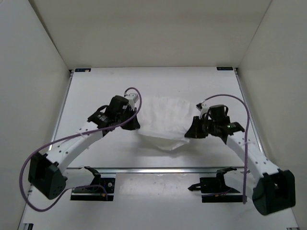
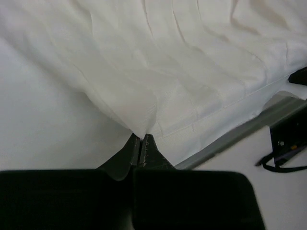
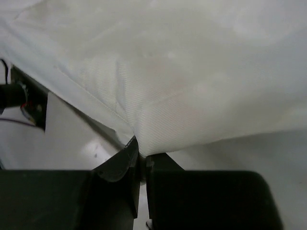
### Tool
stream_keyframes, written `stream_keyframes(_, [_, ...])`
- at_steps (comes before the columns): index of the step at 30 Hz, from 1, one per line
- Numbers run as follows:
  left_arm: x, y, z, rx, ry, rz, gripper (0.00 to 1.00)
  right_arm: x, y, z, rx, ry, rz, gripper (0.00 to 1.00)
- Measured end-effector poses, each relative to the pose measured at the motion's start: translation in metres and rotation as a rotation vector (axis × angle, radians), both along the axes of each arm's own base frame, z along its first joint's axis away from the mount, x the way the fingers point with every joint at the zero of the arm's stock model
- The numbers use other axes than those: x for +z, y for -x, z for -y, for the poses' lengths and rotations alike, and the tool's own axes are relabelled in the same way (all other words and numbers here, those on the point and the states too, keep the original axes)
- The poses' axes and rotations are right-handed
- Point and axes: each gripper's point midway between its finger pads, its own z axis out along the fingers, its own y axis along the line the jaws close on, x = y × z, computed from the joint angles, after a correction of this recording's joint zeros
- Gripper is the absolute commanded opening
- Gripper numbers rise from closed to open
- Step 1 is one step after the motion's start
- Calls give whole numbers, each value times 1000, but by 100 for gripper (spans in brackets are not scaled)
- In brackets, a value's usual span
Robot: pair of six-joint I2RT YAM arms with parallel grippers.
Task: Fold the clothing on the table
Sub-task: Fold the skirt
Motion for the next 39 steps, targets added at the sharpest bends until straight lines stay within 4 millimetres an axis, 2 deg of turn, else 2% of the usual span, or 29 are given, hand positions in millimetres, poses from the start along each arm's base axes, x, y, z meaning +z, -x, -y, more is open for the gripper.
stream_keyframes(2, [1, 28, -9, -7, -17, -39, 0, 5, 31, -11, 41, -13, -7, 0])
stream_keyframes(4, [16, 37, -17, 12, 9, -23, 0, 17, 48, -22, 73, -38, 17, 1])
stream_keyframes(6, [27, 39, -26, 46, 31, -11, 0, 23, 54, -28, 84, -58, 21, 0])
stream_keyframes(8, [28, 34, -29, 74, 51, -26, 0, 25, 46, -28, 58, -88, 18, 0])
stream_keyframes(10, [17, 24, -26, 93, 68, -77, 0, 22, 29, -21, 3, -127, -7, 0])
stream_keyframes(13, [-13, 1, -15, 103, 78, -181, 0, 5, 7, -10, -70, -170, -76, 0])
stream_keyframes(17, [-56, -26, -3, 102, 44, -296, 0, -12, -4, -2, -115, -195, -137, 0])
stream_keyframes(22, [-84, -67, 8, 99, 8, -353, 0, -26, -26, 2, -151, -222, -154, 0])
stream_keyframes(24, [-93, -82, 11, 94, 0, -367, 0, -36, -33, 4, -164, -231, -187, 8])
stream_keyframes(25, [-96, -87, 12, 92, -2, -374, 3, -40, -37, 4, -169, -240, -202, 14])
stream_keyframes(26, [-100, -91, 11, 92, -9, -380, 7, -44, -42, 6, -182, -245, -218, 19])
stream_keyframes(27, [-103, -95, 9, 95, -17, -383, 16, -48, -49, 11, -202, -246, -229, 22])
stream_keyframes(28, [-106, -101, 4, 104, -21, -383, 36, -50, -57, 17, -226, -252, -237, 25])
stream_keyframes(29, [-108, -106, -1, 113, -25, -382, 48, -52, -65, 23, -249, -255, -241, 28])
stream_keyframes(30, [-109, -113, -7, 130, -26, -379, 70, -52, -75, 29, -271, -260, -237, 30])
stream_keyframes(31, [-109, -119, -12, 140, -28, -370, 89, -51, -84, 34, -288, -267, -227, 36])
stream_keyframes(32, [-108, -126, -17, 149, -27, -357, 99, -48, -92, 39, -303, -275, -215, 47])
stream_keyframes(34, [-102, -138, -25, 178, -11, -335, 98, -37, -109, 46, -320, -293, -170, 61])
stream_keyframes(35, [-98, -143, -27, 187, -1, -320, 99, -31, -115, 47, -317, -299, -144, 62])
stream_keyframes(37, [-90, -153, -28, 195, 21, -288, 98, -18, -124, 44, -295, -310, -96, 59])
stream_keyframes(38, [-86, -156, -29, 196, 33, -275, 97, -12, -128, 42, -279, -312, -76, 53])
stream_keyframes(39, [-80, -158, -29, 196, 45, -263, 92, -7, -130, 38, -261, -311, -58, 44])
